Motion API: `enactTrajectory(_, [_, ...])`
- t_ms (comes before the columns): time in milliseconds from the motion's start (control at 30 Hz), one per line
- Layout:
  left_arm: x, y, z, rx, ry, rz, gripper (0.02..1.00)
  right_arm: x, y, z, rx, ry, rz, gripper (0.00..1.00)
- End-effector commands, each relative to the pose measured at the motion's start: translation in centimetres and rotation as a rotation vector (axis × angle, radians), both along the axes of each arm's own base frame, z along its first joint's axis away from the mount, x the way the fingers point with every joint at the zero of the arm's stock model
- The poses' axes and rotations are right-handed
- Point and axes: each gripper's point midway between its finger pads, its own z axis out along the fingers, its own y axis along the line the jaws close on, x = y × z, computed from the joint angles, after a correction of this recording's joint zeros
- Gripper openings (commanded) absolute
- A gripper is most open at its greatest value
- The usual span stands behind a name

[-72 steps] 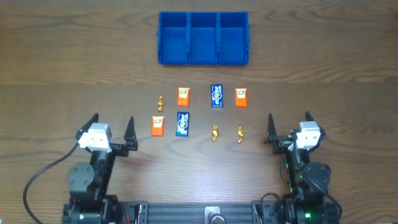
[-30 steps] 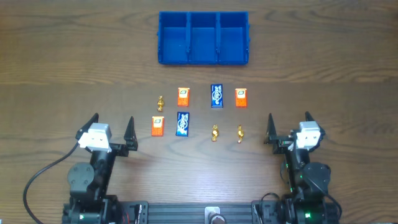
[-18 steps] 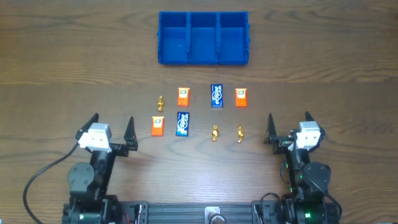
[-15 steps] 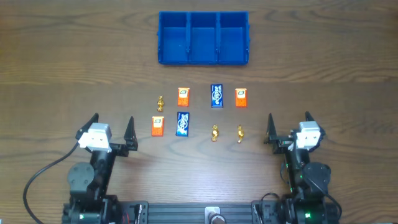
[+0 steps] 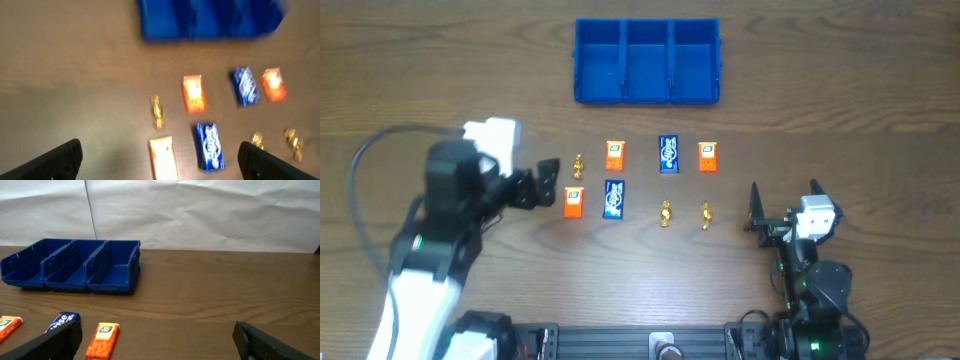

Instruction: Sort Candies Into Trays

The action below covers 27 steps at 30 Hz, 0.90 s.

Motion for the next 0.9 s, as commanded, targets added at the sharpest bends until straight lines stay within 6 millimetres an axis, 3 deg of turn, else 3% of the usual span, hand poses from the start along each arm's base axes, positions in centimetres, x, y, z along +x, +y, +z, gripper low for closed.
enactTrajectory(33, [0.3, -1.6, -7.3, 0.025, 0.312, 0.020, 0.998, 0.0, 0.1, -0.2, -0.011, 0.001, 0.009, 0.998])
enactTrajectory(233, [-0.6, -3.5, -13.6, 0.124, 0.496, 0.024, 1.000, 0.0, 0.1, -0.2, -0.011, 0.001, 0.009, 0.998])
enactTrajectory(367, [-1.4, -4.0, -15.7, 0.190, 0.549, 0.051, 1.000, 0.0, 0.1, -0.2, -0.010, 0.001, 0.009, 0.998])
enactTrajectory(767, [-1.8, -3.2, -17.7, 0.253, 0.595, 0.101, 0.989, 0.0, 0.1, -0.2, -0.011, 0.001, 0.009, 0.998])
enactTrajectory(900, [-2.0, -2.9, -18.5, 0.273, 0.617, 0.105, 0.925, 0.0, 0.1, -0.2, -0.011, 0.001, 0.009, 0.998])
